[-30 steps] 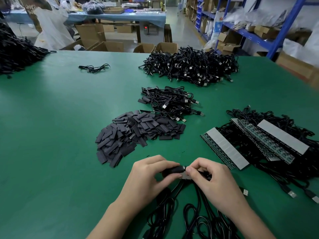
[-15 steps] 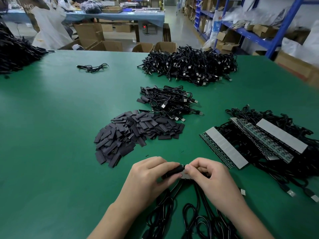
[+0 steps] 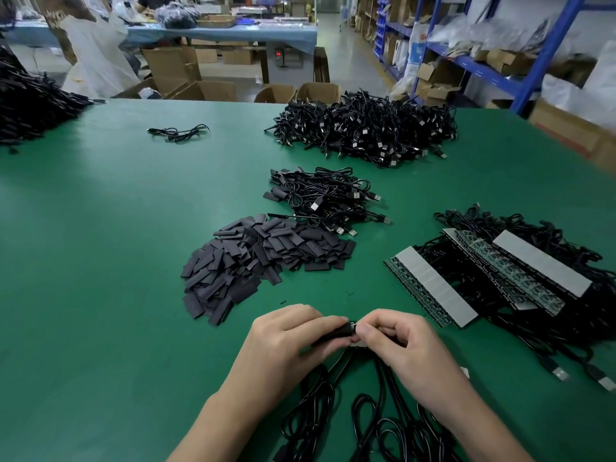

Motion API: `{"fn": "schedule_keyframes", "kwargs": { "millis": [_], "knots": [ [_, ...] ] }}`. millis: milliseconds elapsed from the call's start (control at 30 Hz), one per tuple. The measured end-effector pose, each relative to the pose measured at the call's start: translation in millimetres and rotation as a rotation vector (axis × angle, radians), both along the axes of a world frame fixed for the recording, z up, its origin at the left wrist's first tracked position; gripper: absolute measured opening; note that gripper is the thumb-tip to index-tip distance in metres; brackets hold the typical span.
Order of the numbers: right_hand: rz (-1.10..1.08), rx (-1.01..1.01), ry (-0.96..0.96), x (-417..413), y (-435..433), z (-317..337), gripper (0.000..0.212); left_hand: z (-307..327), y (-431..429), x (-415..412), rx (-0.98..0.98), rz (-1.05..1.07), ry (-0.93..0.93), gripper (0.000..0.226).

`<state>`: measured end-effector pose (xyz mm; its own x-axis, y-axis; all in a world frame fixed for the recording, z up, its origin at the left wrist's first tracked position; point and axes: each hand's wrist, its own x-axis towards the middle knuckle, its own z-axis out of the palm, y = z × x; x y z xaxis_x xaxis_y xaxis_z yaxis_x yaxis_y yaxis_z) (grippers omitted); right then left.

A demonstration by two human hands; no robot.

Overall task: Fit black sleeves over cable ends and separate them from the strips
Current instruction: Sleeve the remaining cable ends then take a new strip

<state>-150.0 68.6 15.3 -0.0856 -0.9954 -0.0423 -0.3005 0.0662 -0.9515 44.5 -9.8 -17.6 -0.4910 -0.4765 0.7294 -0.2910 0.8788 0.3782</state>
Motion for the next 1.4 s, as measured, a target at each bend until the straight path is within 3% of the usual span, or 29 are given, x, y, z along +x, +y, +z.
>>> {"fn": "schedule_keyframes", "kwargs": {
  "millis": [233, 433, 533, 667, 733, 867, 1200, 1400],
  "knots": [
    [0.015, -0.010, 0.004, -0.8, 0.4, -0.8, 0.023, 2.4, -1.5, 0.9, -0.085, 0.026, -0.049, 0.023],
    [-0.006, -0.038, -0.054, -2.2, -1.5, -6.6, 0.019, 1.5, 0.7, -3.2, -0.011, 0.069, 0.015, 0.018],
    [0.010, -0.042, -0.054, -1.2, -1.1, -5.3, 0.015, 3.1, 4.9, -5.5, 0.106, 0.044, 0.057, 0.015],
    [-0.068, -0.064, 0.011, -2.0, -1.1, -5.0, 0.011, 8.1, 8.3, -5.1, 0.422, 0.011, 0.080, 0.020],
    [-0.116, -0.120, 0.108, -0.1, 0.1, -4.3, 0.019, 11.3, 9.2, -5.0, 0.535, 0.018, 0.071, 0.024],
    [-0.165, -0.233, 0.235, 5.0, 3.2, 1.1, 0.019, 12.2, 9.7, -7.6, 0.615, 0.018, 0.066, 0.023],
    [-0.148, -0.243, 0.216, 7.0, 5.7, 6.9, 0.021, 11.0, 11.4, -6.6, 0.405, 0.015, -0.114, 0.025],
    [-0.139, -0.236, 0.218, 7.4, 5.7, 5.1, 0.020, 16.5, 12.4, -8.5, 0.156, 0.076, -0.289, 0.031]
  ]
}}
